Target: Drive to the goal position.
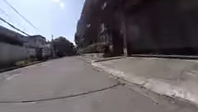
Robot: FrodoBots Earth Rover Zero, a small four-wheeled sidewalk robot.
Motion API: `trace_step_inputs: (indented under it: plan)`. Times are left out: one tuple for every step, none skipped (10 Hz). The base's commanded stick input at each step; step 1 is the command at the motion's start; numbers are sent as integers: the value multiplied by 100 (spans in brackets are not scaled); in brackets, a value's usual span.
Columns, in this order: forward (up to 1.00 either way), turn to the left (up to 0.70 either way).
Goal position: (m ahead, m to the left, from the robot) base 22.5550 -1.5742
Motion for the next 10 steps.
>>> trace_step_inputs:
  plan:
    - [100,9]
    - [100,9]
    - [100,9]
    - [100,9]
    - [100,9]
    - [100,9]
    - [100,9]
    - [100,9]
    - [100,-18]
    - [100,-31]
